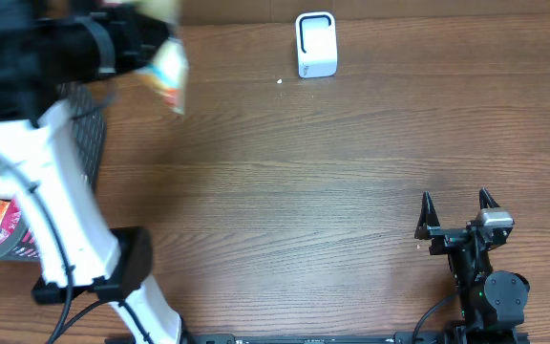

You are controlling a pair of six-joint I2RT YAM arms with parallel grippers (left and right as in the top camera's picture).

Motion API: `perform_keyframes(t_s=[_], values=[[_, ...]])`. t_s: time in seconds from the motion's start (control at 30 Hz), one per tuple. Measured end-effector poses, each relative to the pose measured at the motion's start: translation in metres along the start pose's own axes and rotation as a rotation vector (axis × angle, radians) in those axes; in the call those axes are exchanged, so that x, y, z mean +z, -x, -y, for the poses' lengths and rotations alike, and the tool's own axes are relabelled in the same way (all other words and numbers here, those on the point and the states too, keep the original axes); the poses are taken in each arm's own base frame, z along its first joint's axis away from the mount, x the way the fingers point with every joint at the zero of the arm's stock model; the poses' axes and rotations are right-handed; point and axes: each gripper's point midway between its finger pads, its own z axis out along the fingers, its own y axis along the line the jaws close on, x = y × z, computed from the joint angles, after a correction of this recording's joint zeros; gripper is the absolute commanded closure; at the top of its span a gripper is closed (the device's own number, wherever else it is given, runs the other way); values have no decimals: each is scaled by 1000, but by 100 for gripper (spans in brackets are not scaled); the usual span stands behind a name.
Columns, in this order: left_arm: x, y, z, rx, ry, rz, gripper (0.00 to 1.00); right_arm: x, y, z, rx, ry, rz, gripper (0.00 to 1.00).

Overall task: Scan the item barcode
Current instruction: 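Lift the yellow snack bag out and carry it toward the scanner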

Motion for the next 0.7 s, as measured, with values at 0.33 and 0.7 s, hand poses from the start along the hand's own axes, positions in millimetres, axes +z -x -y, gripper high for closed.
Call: perform_keyframes(t_s=[0.33,0.7], values=[[145,-99,25,173,182,-416,96,0,0,0,0,0,0,0],[289,-212,-5,253,302,-776,71,0,0,0,0,0,0,0]])
